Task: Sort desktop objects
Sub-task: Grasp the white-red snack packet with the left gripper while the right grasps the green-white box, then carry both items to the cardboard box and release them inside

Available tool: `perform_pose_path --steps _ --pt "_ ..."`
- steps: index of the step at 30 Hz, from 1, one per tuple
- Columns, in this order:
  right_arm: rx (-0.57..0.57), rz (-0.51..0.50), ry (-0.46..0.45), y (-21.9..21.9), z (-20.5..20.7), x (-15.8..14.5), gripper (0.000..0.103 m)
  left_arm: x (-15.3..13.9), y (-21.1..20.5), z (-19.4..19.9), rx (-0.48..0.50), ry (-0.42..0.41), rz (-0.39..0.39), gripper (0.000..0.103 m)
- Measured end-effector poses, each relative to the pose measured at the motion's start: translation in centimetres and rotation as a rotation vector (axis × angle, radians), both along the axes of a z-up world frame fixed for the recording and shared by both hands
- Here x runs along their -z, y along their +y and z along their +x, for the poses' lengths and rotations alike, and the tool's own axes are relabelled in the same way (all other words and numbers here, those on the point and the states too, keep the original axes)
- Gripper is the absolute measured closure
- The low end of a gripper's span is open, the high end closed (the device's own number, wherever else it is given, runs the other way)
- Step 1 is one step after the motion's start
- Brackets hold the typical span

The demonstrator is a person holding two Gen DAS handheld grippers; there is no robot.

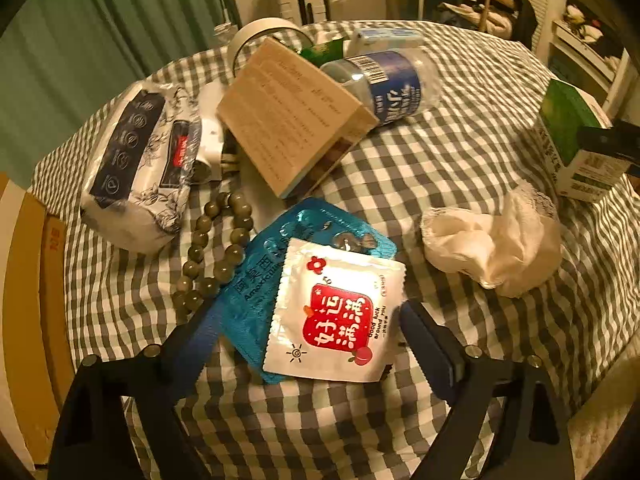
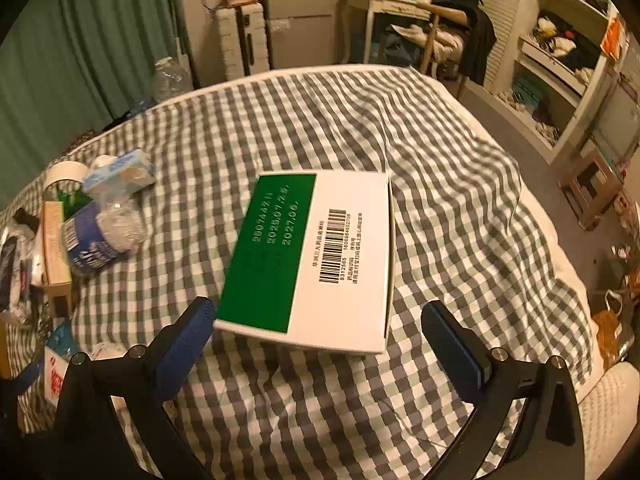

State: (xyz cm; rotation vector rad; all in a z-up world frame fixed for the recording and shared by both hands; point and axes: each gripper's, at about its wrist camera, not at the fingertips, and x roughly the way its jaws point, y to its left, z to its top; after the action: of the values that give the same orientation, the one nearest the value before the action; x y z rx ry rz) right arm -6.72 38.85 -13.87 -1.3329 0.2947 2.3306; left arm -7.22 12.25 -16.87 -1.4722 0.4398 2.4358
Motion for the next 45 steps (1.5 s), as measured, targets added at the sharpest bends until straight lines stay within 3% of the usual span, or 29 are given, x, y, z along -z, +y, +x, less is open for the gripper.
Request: perform_pose_path --steps 2,4,6,11,14,16,18,20,25,27,29,32,39,45 --pt "0.0 0.012 -0.016 0.0 -0.2 0.6 0.003 0.0 -0.1 0.2 0.021 -0.011 0.029 0.026" --pt "0.002 0.001 -0.043 0.0 -0.3 0.8 0.025 -0.4 -0.4 0.1 0.031 -0.017 0.06 0.037" --pt "0.005 -0.01 -0.039 0.0 0.1 0.7 0.026 -0.6 -0.4 0.3 0.03 -0.007 0.055 0.06" --pt "-0.001 -0.05 -0.027 -0.5 1.5 -0.1 0.026 -1.0 -1.7 0.2 0.002 -0.021 0.087 0.077" --pt "-0.004 -0.072 -0.014 -0.8 2.3 -0.5 0.026 -1.0 -2.8 0.6 -0.003 -0.053 0.123 0.076" --pt "-0.002 -0.105 -0.003 -0.7 2.7 -0.8 0.026 -1.0 -3.1 0.9 0.0 -0.066 0.143 0.064" --pt "0.008 -0.123 -0.002 -0.6 2.9 -0.8 0.026 -0.9 -2.8 1.1 0.004 -0.086 0.141 0.012" --pt "0.019 -0.134 -0.003 -0.3 3.0 -0.6 0.026 -0.8 -2.3 1.3 0.004 -0.07 0.1 0.006" --pt "0.023 -0.15 -0.002 -0.3 3.1 -0.4 0.026 0.6 -0.3 0.9 0.04 -0.095 0.027 0.009" --pt "0.017 -0.142 -0.004 -0.3 3.0 -0.3 0.026 1.2 -0.3 0.8 0.026 -0.111 0.003 0.036" --pt "0.007 -0.134 -0.007 -0.4 3.0 -0.3 0.026 1.5 -0.9 0.4 0.015 -0.15 0.041 0.056" --pt "-0.008 -0.122 -0.005 -0.8 3.0 -0.6 0.026 1.2 -1.8 0.3 -0.001 -0.16 0.09 0.061" --pt "-0.045 -0.102 0.02 -1.9 4.0 -2.1 0.026 -1.9 -2.7 2.4 0.033 -0.04 0.117 0.063" --pt "-0.165 -0.111 0.114 -5.1 5.6 -6.4 0.026 -5.6 -5.3 4.5 0.01 0.071 0.147 0.063"
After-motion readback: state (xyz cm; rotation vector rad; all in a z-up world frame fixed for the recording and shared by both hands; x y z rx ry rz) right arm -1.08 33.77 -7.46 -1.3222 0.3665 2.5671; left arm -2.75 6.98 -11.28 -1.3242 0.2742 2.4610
